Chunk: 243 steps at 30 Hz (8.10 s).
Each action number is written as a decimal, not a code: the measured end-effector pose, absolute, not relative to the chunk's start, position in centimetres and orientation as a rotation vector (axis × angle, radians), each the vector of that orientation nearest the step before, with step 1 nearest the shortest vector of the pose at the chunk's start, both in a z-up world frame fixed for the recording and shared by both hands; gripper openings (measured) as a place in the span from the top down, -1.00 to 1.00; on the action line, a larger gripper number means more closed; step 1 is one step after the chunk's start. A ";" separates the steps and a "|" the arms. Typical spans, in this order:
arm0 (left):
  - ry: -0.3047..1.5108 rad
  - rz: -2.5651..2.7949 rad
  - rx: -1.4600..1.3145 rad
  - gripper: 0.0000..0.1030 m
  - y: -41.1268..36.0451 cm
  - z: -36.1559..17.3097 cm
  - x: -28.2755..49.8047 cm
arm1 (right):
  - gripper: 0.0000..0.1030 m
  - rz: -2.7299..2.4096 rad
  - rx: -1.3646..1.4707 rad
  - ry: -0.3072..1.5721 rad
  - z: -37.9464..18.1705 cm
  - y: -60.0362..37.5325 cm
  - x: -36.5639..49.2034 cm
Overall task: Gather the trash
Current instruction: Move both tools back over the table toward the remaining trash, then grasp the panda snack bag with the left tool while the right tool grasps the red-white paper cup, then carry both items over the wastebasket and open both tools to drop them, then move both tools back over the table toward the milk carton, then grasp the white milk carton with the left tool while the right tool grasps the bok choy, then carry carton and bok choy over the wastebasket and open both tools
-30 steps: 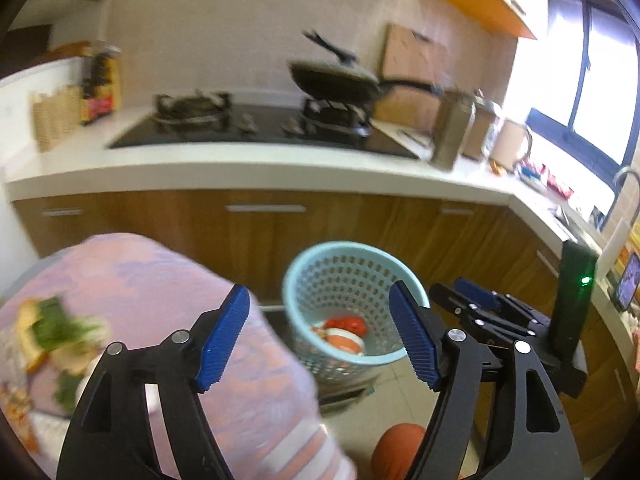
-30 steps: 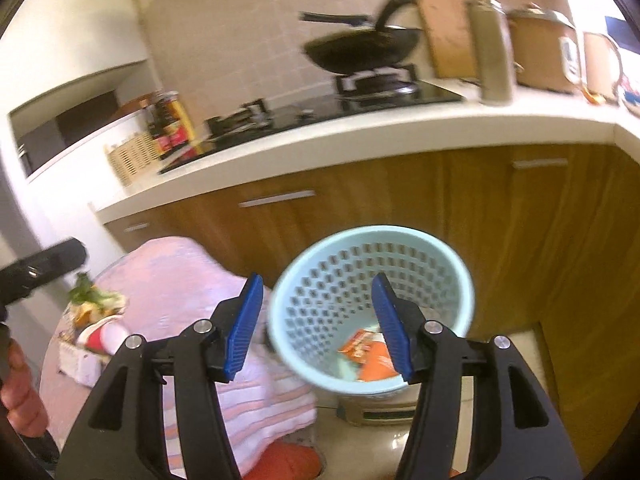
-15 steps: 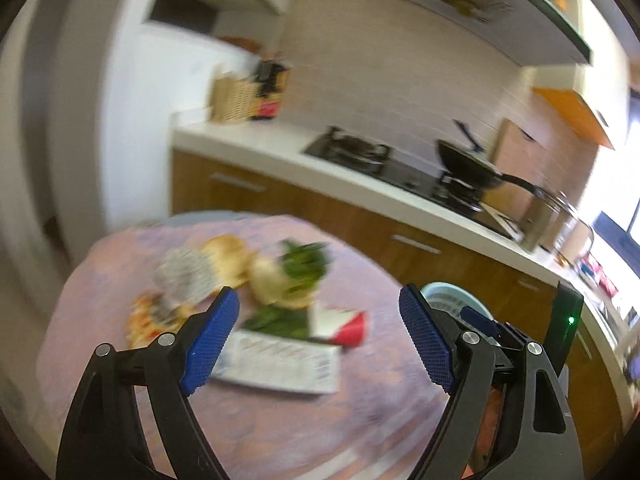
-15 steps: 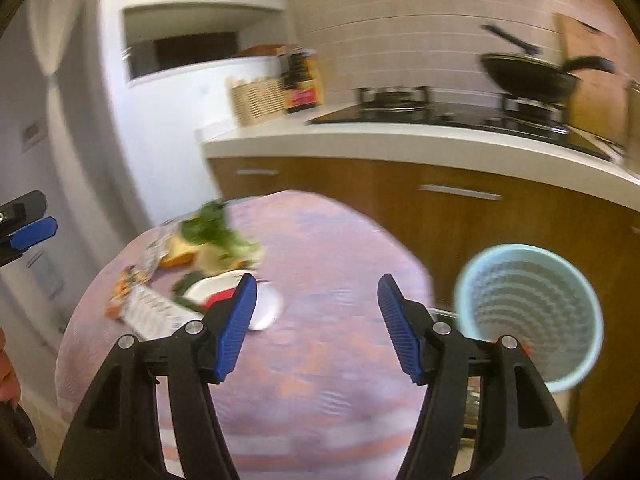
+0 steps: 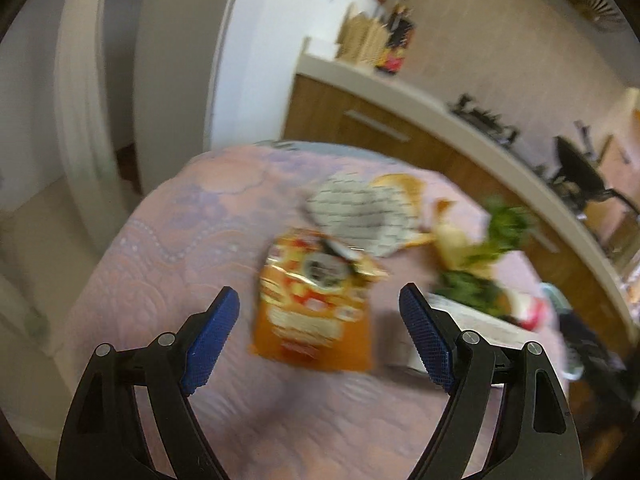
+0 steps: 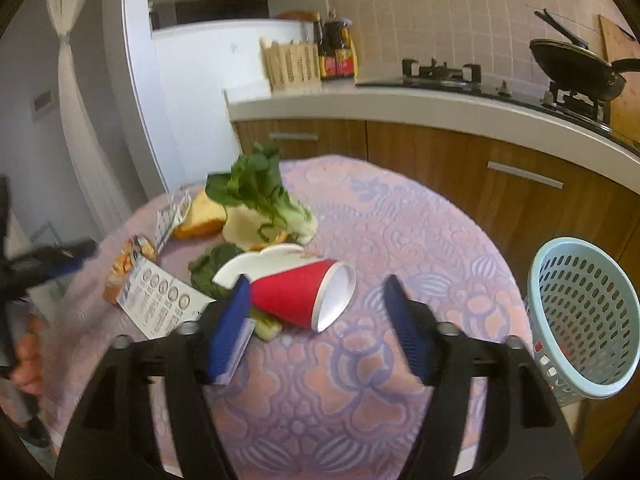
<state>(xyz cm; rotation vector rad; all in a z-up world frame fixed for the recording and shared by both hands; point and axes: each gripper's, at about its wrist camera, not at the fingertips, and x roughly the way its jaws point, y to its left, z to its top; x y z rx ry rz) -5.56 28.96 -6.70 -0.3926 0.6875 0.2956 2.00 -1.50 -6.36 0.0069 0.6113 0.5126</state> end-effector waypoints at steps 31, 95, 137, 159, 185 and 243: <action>0.711 0.297 -0.230 1.00 26.4 -8.2 -5.0 | -0.74 0.600 -0.010 0.801 -8.0 0.5 7.1; 0.754 -0.376 -0.035 1.00 -13.3 -4.7 13.8 | -0.06 0.023 0.454 0.803 -13.7 -35.7 11.5; 0.528 -0.056 -0.154 -0.08 9.0 2.7 -2.3 | -0.28 0.511 0.144 0.630 -1.7 -11.7 1.8; 0.713 0.161 -0.433 -0.08 21.4 -6.3 -7.1 | -0.24 0.850 0.023 0.895 -7.9 4.1 2.8; 0.763 0.389 -0.429 -0.60 18.0 -8.1 -5.3 | -0.19 0.751 -0.090 0.821 -7.9 2.9 4.1; 0.537 -0.067 -0.144 -0.03 0.0 -0.2 -3.5 | 0.58 0.387 0.136 0.602 -2.0 -20.4 0.9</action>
